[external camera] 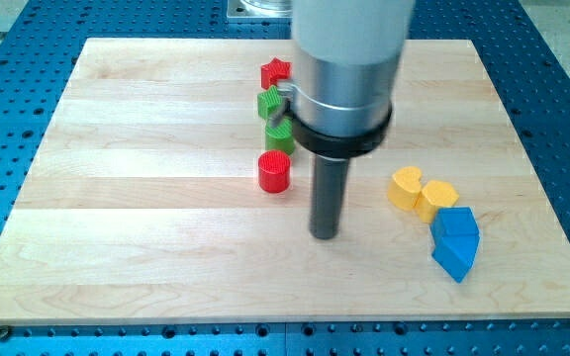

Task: Move the heart above the hexagon

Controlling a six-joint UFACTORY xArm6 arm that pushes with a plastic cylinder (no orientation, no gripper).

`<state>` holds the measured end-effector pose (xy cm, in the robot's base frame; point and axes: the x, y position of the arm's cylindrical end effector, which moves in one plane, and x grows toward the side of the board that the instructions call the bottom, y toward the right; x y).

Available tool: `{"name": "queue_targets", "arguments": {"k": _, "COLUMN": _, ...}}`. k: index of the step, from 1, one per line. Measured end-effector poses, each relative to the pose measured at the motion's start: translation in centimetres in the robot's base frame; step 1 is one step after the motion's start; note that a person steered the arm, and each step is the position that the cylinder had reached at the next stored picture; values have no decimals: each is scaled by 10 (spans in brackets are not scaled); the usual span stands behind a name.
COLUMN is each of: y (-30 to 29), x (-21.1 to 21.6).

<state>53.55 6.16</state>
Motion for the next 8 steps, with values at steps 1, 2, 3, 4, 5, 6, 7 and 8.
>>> {"name": "queue_targets", "arguments": {"k": 1, "y": 34, "x": -9}}
{"name": "queue_targets", "arguments": {"k": 2, "y": 45, "x": -23}}
{"name": "queue_targets", "arguments": {"k": 3, "y": 45, "x": -38}}
{"name": "queue_targets", "arguments": {"k": 4, "y": 58, "x": -51}}
{"name": "queue_targets", "arguments": {"k": 5, "y": 77, "x": -63}}
{"name": "queue_targets", "arguments": {"k": 6, "y": 87, "x": -76}}
{"name": "queue_targets", "arguments": {"k": 7, "y": 95, "x": -91}}
{"name": "queue_targets", "arguments": {"k": 8, "y": 105, "x": -118}}
